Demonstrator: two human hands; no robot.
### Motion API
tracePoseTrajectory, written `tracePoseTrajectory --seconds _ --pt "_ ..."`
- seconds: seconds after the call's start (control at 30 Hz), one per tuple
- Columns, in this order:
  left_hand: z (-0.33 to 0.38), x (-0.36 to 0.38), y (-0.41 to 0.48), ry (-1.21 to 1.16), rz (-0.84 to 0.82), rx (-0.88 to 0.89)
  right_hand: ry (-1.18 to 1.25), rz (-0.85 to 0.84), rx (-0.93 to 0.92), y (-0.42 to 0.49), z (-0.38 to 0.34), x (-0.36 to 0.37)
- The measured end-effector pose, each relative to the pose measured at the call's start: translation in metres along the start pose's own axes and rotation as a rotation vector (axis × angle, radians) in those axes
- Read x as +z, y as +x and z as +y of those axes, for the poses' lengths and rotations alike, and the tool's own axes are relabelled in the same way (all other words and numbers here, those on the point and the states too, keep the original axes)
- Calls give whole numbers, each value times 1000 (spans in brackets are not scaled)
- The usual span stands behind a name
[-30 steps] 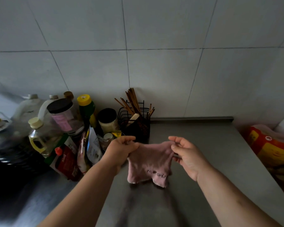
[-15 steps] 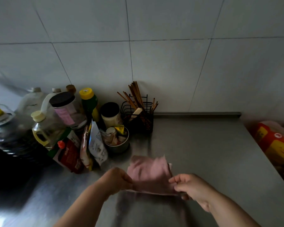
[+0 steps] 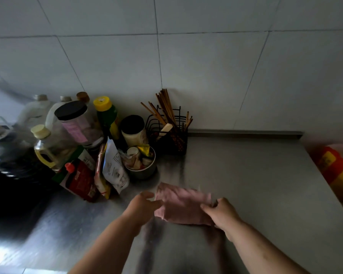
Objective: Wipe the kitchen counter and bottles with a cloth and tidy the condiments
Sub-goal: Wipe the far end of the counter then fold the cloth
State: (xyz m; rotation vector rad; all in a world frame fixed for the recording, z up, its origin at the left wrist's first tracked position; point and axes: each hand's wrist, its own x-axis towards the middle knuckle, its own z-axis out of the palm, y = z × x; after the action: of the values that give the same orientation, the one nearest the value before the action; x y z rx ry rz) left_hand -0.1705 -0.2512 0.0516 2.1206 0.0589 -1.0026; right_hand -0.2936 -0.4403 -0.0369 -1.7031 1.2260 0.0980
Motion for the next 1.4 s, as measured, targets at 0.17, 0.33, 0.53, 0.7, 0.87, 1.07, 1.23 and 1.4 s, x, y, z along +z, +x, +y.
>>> tracePoseTrajectory --seconds 0.17,0.33,0.53,0.7,0.87,1.07,1.23,1.4 --pt "-15 13 -6 -88 -57 -21 218 -245 31 -17 -21 16" --pt "-28 9 -17 -620 -200 -89 303 -755 -164 -61 -70 9" --pt "-44 -6 -24 -1001 -373 -56 252 -653 -195 -57 -83 24" --pt "-67 -26 -29 -1021 -180 -75 446 -962 131 -70 -81 48" --pt "-91 -68 -30 -920 -58 -57 454 -924 -7 -89 -100 91" --pt "-132 -155 -31 -880 -248 -151 411 -899 -147 -139 -146 174" --pt "-170 -235 -29 -1086 -52 58 326 -1006 -205 -179 -193 256" --pt "-225 -320 -29 -1237 192 154 223 -985 -211 -207 -229 323"
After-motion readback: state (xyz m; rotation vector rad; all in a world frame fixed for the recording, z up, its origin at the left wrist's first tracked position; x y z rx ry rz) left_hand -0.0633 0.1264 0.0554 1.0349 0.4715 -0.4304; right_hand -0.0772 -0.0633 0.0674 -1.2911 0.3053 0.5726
